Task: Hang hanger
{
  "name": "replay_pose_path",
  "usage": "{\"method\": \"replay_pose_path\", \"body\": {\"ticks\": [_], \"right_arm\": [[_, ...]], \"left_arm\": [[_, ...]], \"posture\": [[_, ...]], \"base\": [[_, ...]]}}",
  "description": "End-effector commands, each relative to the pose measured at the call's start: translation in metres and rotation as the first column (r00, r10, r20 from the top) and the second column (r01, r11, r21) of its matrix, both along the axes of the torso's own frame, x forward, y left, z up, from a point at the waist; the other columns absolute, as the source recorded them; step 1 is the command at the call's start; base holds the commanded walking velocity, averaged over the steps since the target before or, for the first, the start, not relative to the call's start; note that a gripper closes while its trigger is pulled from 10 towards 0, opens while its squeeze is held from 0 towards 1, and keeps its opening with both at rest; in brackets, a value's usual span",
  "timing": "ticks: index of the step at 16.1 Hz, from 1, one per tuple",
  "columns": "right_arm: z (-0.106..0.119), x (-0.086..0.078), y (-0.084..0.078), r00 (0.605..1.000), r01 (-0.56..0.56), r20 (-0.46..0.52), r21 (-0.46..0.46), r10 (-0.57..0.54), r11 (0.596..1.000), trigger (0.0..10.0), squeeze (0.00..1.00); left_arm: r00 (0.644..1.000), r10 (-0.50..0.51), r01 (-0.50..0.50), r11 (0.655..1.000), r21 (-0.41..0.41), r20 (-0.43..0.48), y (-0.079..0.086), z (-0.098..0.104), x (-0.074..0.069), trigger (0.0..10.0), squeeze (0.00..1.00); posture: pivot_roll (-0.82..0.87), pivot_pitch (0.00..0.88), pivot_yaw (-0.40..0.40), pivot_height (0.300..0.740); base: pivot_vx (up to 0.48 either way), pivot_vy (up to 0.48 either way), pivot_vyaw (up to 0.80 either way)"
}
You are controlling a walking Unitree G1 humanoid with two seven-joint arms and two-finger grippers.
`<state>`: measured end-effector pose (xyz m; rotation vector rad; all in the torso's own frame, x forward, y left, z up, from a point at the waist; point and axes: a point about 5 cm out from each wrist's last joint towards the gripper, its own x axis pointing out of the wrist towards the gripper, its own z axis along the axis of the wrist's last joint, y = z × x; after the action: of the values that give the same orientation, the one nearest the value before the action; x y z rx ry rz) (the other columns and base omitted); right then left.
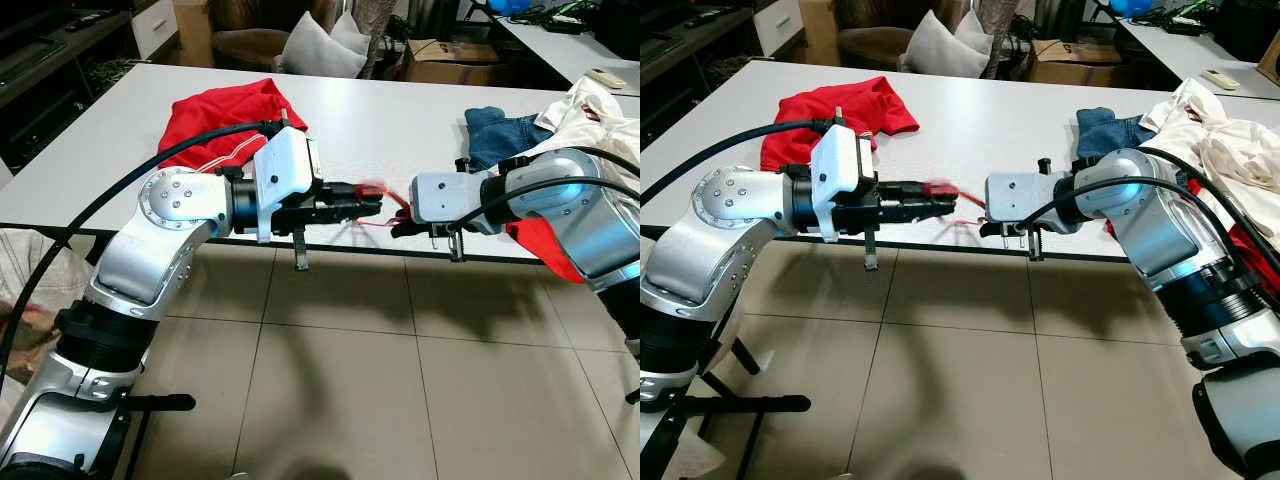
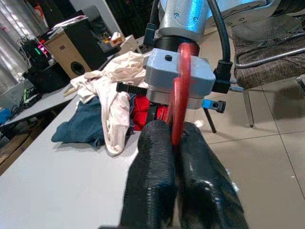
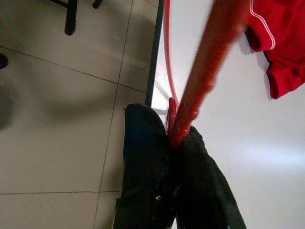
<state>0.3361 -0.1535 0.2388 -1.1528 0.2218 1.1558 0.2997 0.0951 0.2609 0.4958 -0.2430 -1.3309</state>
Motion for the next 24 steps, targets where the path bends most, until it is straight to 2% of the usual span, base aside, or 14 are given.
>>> {"method": "replay_pose_path", "body": {"ticks": [1,4,5,11,16,18,19,20,21,22,23,24], "right_arm": [[0.005,0.001,-0.001,1.000,-0.006,0.008,0.008,0.006,1.000,10.0,0.00],[0.006,0.001,-0.002,1.000,0.003,-0.004,0.023,-0.003,1.000,10.0,0.00],[0.007,0.001,-0.003,1.000,0.008,-0.002,0.034,-0.008,0.999,10.0,1.00],[0.025,0.004,-0.011,0.999,0.044,0.003,0.122,-0.045,0.992,10.0,1.00],[0.035,0.002,-0.013,0.999,0.020,0.021,0.158,-0.023,0.987,10.0,1.00],[0.043,0.001,-0.015,0.999,0.003,0.042,0.205,-0.012,0.979,10.0,1.00],[0.055,0.001,-0.019,0.997,0.005,0.070,0.261,-0.024,0.965,10.0,1.00],[0.075,-0.001,-0.024,0.994,-0.011,0.104,0.394,-0.033,0.919,10.0,1.00],[0.091,-0.005,-0.028,0.993,-0.025,0.111,0.523,-0.039,0.852,10.0,1.00],[0.101,-0.009,-0.033,0.991,-0.034,0.124,0.601,-0.051,0.799,10.0,1.00],[0.105,-0.012,-0.037,0.991,-0.035,0.122,0.645,-0.058,0.763,10.0,1.00],[0.110,-0.019,-0.048,0.990,-0.036,0.122,0.727,-0.077,0.685,10.0,1.00]], "left_arm": [[1.000,-0.007,0.006,1.000,-0.017,-0.007,0.002,0.002,-0.002,0.0,0.00],[1.000,0.008,-0.008,0.999,-0.034,-0.020,0.004,0.000,-0.001,0.0,0.00],[1.000,0.012,-0.013,0.999,-0.038,-0.021,0.004,0.000,-0.001,0.0,0.00],[0.996,0.085,-0.085,0.996,-0.025,0.032,0.008,-0.001,0.005,0.0,0.00],[0.987,0.146,-0.147,0.989,0.006,0.060,0.007,-0.008,0.011,0.0,0.00],[0.980,0.187,-0.189,0.982,0.018,0.071,0.007,-0.013,0.015,0.0,0.00],[0.971,0.233,-0.234,0.972,0.016,0.051,0.011,-0.021,0.019,0.0,0.00],[0.957,0.289,-0.288,0.957,-0.038,0.002,0.017,-0.027,0.024,0.0,0.00],[0.944,0.327,-0.331,0.939,-0.099,-0.049,0.023,-0.030,0.027,0.0,0.00],[0.933,0.349,-0.358,0.923,-0.140,-0.087,0.028,-0.031,0.028,0.0,0.00],[0.927,0.355,-0.371,0.913,-0.172,-0.117,0.032,-0.031,0.029,0.0,0.00],[0.914,0.366,-0.400,0.884,-0.243,-0.174,0.041,-0.031,0.030,0.0,0.00]], "posture": [[-0.15,0.000,-0.033,0.740],[-0.15,0.000,-0.033,0.740],[-0.15,0.000,-0.033,0.740],[-0.16,0.000,-0.027,0.740],[-0.16,0.000,-0.023,0.740],[-0.16,0.000,-0.022,0.740],[-0.16,0.000,-0.022,0.740],[-0.16,0.000,-0.022,0.740],[-0.16,0.000,-0.022,0.740],[-0.16,0.000,-0.021,0.740],[-0.16,0.000,-0.021,0.740],[-0.16,0.000,-0.018,0.740]], "base": [[0.000,0.000,0.00],[0.000,0.000,0.00],[0.000,0.000,0.00],[0.000,0.000,0.00],[0.000,0.000,0.00],[0.000,0.000,0.00],[0.000,0.000,0.00],[0.000,0.000,0.00],[0.000,0.000,0.00],[0.000,0.000,0.00],[0.000,0.000,0.00],[0.000,0.000,0.00]]}}
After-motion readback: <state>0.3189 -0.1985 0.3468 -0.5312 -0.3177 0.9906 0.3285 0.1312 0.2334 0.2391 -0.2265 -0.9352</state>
